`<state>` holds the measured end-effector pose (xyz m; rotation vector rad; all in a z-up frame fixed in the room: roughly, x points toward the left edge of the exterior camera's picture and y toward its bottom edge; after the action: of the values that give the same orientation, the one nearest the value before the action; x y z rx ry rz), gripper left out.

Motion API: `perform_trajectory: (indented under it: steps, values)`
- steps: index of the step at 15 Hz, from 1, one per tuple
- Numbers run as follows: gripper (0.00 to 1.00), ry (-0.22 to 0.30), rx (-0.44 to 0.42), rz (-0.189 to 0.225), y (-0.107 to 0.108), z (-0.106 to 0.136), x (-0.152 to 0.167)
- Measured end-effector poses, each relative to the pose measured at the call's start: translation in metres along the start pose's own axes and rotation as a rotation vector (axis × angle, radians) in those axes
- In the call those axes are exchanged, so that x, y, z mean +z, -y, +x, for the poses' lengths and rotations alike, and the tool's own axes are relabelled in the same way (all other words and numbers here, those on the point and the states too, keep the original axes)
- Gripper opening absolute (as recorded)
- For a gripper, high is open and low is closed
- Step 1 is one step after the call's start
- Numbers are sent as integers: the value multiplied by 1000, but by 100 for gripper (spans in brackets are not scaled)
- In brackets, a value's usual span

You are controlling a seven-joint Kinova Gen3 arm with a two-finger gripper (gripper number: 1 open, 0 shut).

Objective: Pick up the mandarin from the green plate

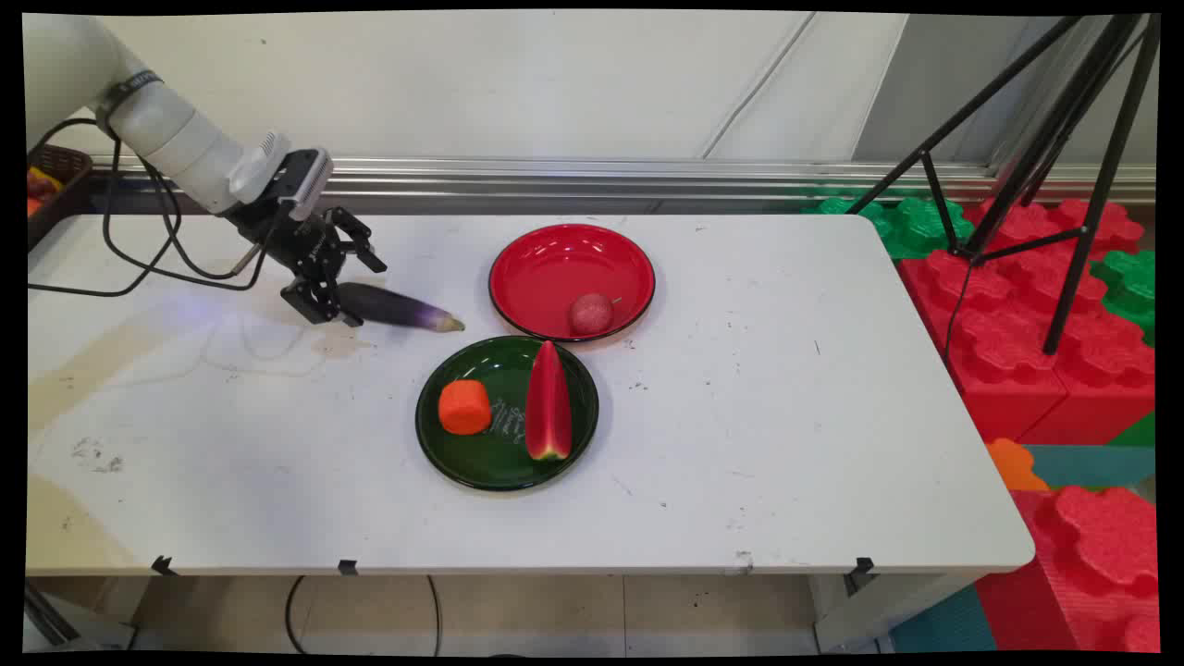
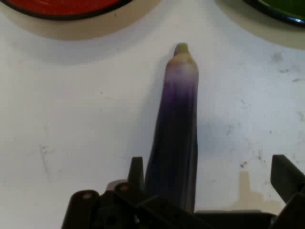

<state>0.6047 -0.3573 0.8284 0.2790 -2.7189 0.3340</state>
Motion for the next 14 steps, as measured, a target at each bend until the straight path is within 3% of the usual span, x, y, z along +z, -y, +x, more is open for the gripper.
perform_trajectory:
  steps: [14]
  values:
    - [100,-103,-166,23,-14,16,-60]
